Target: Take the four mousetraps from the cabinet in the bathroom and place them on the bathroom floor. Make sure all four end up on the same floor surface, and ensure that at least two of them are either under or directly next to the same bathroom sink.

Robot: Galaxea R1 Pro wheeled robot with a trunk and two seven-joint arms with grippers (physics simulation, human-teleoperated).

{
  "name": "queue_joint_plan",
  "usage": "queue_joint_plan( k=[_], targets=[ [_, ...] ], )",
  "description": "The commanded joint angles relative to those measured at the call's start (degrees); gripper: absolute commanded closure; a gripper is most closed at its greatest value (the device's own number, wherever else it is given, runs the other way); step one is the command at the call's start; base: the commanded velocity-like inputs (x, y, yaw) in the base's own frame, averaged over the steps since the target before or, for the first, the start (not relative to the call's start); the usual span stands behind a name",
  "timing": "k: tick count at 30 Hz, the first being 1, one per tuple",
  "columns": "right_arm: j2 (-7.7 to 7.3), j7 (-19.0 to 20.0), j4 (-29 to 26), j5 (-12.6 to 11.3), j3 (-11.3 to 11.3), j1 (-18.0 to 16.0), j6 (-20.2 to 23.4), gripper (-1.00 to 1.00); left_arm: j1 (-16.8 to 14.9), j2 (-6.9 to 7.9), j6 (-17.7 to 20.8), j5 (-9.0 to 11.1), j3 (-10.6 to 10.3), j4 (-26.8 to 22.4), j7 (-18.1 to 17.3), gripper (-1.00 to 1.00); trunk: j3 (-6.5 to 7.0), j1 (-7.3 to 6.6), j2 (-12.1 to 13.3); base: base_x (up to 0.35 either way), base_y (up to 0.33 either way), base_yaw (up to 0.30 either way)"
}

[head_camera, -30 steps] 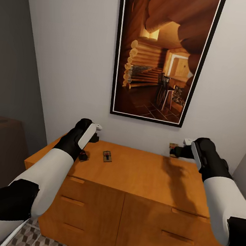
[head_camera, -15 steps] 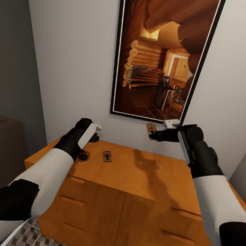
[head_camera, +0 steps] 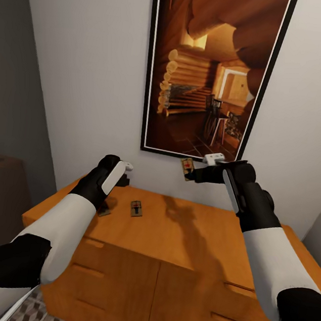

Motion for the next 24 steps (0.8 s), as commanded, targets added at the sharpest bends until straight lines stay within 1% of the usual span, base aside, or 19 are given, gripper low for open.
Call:
queue_joint_plan(
  k=[1, 6, 7, 10, 16, 24],
  targets=[
    [-0.02, 0.18, -0.01, 0.24, 0.76, -0.05, 0.19, 1.0, -0.05, 0.0, 0.12, 0.67, -0.09, 0.04, 0.54, -1.0, -0.07, 0.01, -0.03, 0.085, -0.03, 0.0],
    [0.1, 0.2, 0.21, 0.23, 3.1, -0.05, 0.19, 1.0, -0.05, 0.0, 0.12, 0.83, -0.08, 0.84, 0.55, -1.0, -0.07, 0.01, -0.03, 0.043, -0.015, 0.0],
    [0.36, 0.21, 0.25, 0.18, 3.39, -0.05, 0.19, 1.0, -0.05, 0.0, 0.14, 0.88, -0.08, 1.01, 0.56, -1.0, -0.07, 0.01, -0.03, 0.011, -0.004, 0.0],
    [1.06, 0.2, 0.31, -0.03, 3.69, -0.05, 0.19, 1.0, -0.05, 0.0, 0.23, 0.93, -0.04, 1.21, 0.58, -1.0, -0.07, 0.01, -0.03, 0.007, -0.002, 0.0],
    [1.47, 0.19, 0.51, -0.17, 3.82, -0.05, 0.19, 1.0, -0.05, 0.0, 0.33, 1.34, 0.01, 2.0, 0.59, -1.0, -0.07, 0.01, -0.03, 0.002, -0.001, 0.0],
    [1.65, 0.19, 0.58, -0.21, 3.89, -0.05, 0.19, 1.0, -0.05, 0.0, 0.33, 2.17, -0.04, 6.74, 0.65, -1.0, -0.07, 0.01, -0.03, 0.0, 0.0, 0.0]
  ],
)
